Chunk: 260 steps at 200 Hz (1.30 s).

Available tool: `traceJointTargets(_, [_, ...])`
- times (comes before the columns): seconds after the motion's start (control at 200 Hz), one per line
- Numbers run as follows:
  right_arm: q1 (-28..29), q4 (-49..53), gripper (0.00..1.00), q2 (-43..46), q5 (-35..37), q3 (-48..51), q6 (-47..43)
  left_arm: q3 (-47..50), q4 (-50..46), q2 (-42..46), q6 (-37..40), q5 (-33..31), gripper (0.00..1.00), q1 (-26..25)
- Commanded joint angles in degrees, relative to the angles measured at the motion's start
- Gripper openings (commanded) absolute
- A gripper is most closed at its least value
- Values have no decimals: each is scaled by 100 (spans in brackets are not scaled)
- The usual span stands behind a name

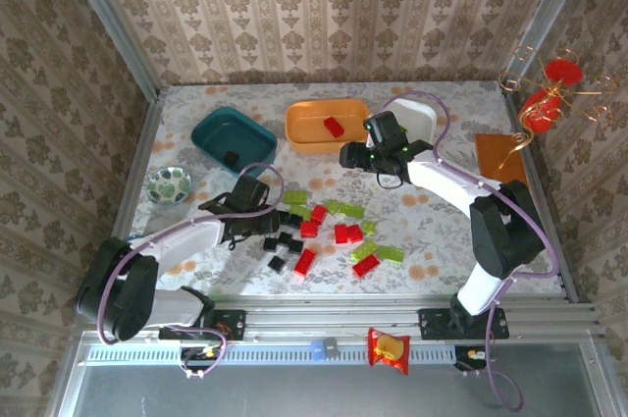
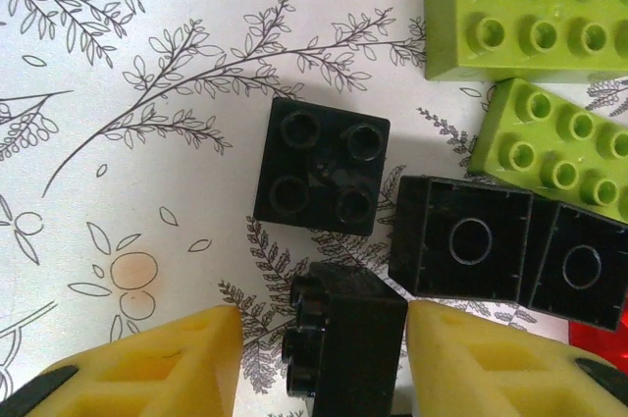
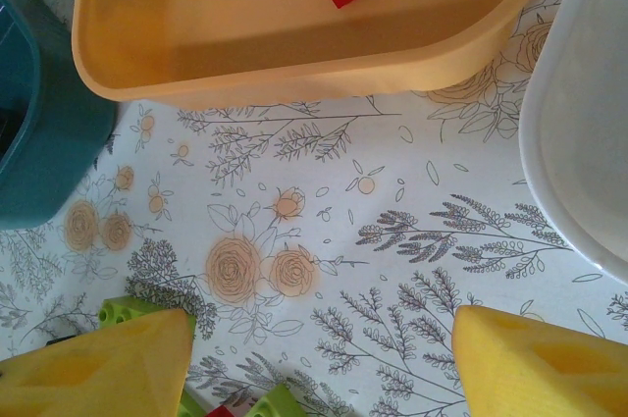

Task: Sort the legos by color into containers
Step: Pick up the lego from the center of the table, then place the lego in the container.

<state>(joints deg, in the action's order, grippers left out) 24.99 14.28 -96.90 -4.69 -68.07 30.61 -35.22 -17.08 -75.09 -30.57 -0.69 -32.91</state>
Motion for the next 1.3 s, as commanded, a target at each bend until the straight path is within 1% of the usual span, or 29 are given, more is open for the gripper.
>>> traceJointTargets(0.0, [-38, -2, 72, 137, 174, 119, 59, 114, 81, -179, 34, -34, 45, 3])
traceJointTargets(0.19, [-55, -1, 72, 132, 178, 128, 59, 143, 123, -232, -23, -1, 31, -5])
traceJointTargets(0.38, [-74, 3, 72, 154, 177, 150, 59, -77, -212, 302, -17, -6, 22, -5])
traceJointTargets(0.5, [-82, -43, 72, 206, 161, 228, 101, -458, -375, 632, 65, -179, 21, 49])
traceJointTargets(0.605, [-82, -117, 72, 233, 142, 329, 160, -989, -158, 542, 128, -262, 21, 350])
traceJointTargets(0.675, [-76, -123, 72, 233, 118, 388, 206, -1417, 191, 257, 181, -293, 21, 594])
traceJointTargets(0.715, [-74, -127, 72, 242, 96, 417, 224, -1718, 333, 11, 274, -458, 22, 636])
traceJointTargets(0.72, [-74, -127, 72, 242, 93, 426, 229, -1761, 353, 11, 290, -485, 22, 768])
traceJointTargets(0.725, [-74, -123, 72, 246, 92, 426, 228, -1800, 367, -24, 307, -502, 22, 794])
traceJointTargets(0.81, [-71, -84, 72, 314, 111, 526, 226, -2516, 473, -701, 535, -929, 22, 1036])
traceJointTargets(0.925, [-74, -22, 72, 513, 161, 717, 215, -3354, 445, -1656, 574, -942, 21, 1427])
traceJointTargets(0.98, [-74, 10, 72, 611, 145, 802, 209, -3659, 390, -2056, 551, -851, 20, 1589])
traceJointTargets(1.115, [-71, 18, 72, 906, 160, 1068, 243, -4284, 115, -2853, 638, -902, 20, 1741])
traceJointTargets(1.295, [-71, 72, 73, 1287, 272, 1317, 236, -4802, -174, -3608, 670, -880, 20, 1750])
